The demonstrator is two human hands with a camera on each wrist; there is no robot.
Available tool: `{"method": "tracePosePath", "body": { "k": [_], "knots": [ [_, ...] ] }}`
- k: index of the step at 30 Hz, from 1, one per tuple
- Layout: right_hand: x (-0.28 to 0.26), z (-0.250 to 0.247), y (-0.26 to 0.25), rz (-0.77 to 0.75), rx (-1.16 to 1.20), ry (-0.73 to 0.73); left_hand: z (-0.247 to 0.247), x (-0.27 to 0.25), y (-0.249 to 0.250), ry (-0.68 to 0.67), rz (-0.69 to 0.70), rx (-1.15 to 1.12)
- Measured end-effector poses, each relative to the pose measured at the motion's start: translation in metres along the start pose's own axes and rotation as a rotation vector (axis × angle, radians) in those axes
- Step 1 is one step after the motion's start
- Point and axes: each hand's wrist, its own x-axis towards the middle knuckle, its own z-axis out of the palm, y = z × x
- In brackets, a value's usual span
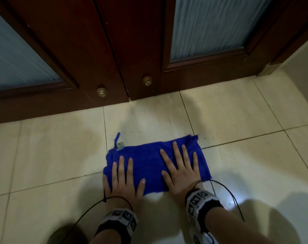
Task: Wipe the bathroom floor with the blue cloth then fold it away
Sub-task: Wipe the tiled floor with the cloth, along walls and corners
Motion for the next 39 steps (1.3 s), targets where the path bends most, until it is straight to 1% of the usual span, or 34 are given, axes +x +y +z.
{"method": "tracePosePath", "body": {
  "k": [3, 5, 6, 9, 11, 14, 16, 18, 22, 27, 29, 33, 36, 39],
  "knots": [
    [-0.044, 0.014, 0.0, 0.074, 0.03, -0.045, 0.017, -0.044, 0.004, -0.058, 0.007, -0.005],
    [-0.076, 0.031, 0.0, 0.073, 0.002, -0.025, 0.029, -0.071, 0.006, -0.092, -0.001, -0.041],
    [-0.091, 0.038, -0.002, 0.08, -0.006, -0.006, 0.034, -0.083, 0.008, -0.087, 0.001, -0.063],
    [-0.125, 0.057, -0.013, 0.16, 0.077, -0.042, 0.046, -0.116, 0.021, 0.01, -0.022, -0.103],
    [-0.135, 0.062, -0.018, 0.18, 0.091, -0.029, 0.053, -0.13, 0.032, 0.071, -0.065, -0.091],
    [-0.136, 0.063, -0.019, 0.194, 0.07, 0.001, 0.06, -0.135, 0.037, 0.12, -0.123, -0.087],
    [-0.135, 0.065, -0.019, 0.2, 0.044, 0.026, 0.063, -0.136, 0.035, 0.127, -0.125, -0.089],
    [-0.135, 0.067, -0.017, 0.191, 0.028, 0.054, 0.062, -0.137, 0.035, 0.113, -0.116, -0.109],
    [-0.135, 0.066, -0.009, 0.103, -0.022, 0.062, 0.058, -0.138, 0.035, 0.072, -0.121, -0.106],
    [-0.132, 0.064, -0.008, 0.111, -0.044, 0.058, 0.054, -0.133, 0.033, 0.029, -0.106, -0.094],
    [-0.13, 0.062, -0.006, 0.096, -0.051, 0.052, 0.051, -0.126, 0.029, 0.027, -0.077, -0.095],
    [-0.112, 0.056, -0.003, 0.074, -0.051, 0.003, 0.036, -0.093, 0.02, -0.006, -0.016, -0.069],
    [-0.087, 0.048, -0.006, 0.097, -0.025, 0.038, 0.025, -0.072, 0.019, 0.004, -0.007, -0.059],
    [-0.059, 0.039, -0.009, 0.114, -0.02, 0.069, 0.02, -0.065, 0.019, 0.005, -0.018, -0.076]
  ]
}}
